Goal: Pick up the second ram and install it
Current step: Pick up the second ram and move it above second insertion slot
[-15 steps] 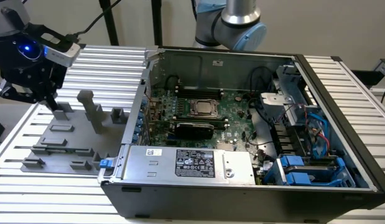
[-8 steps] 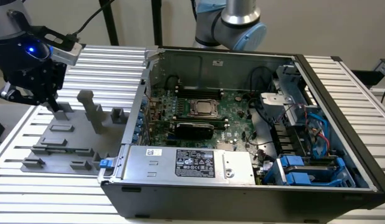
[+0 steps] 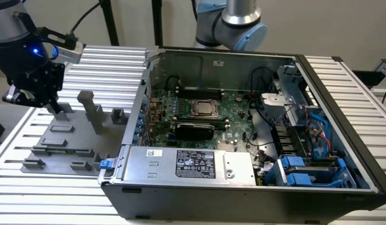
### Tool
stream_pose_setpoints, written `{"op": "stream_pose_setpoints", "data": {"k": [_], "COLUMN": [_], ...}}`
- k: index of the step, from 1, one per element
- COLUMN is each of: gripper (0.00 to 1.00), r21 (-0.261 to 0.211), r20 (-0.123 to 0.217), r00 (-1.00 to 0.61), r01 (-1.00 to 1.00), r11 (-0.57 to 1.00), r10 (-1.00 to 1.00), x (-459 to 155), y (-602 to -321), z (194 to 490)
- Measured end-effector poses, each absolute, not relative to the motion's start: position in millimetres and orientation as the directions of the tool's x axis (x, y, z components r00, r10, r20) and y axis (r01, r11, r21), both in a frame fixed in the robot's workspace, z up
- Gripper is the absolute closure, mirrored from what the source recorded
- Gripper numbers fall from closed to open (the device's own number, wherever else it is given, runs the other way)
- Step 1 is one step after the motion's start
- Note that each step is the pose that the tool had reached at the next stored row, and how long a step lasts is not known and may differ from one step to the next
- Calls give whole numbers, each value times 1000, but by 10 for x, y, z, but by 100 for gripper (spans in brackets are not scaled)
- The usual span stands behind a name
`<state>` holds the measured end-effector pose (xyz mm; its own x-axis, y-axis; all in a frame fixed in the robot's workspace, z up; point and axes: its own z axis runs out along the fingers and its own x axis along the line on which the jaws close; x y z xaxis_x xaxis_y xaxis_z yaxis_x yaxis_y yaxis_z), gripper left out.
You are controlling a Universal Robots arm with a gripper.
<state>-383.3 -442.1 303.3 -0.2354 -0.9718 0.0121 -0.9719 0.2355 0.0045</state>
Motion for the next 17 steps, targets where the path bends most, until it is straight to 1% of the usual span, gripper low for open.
{"op": "stream_pose_setpoints", "data": {"k": [7, 17], "gripper": [89, 89], "r21": [4, 3], "r20": [12, 12], "r00": [-135, -100], "r01": [-991, -995], "r11": [135, 100], "r10": [-991, -995], "x": [-3835, -3910], "y": [-4421, -4438], "z": [3002, 2961]}}
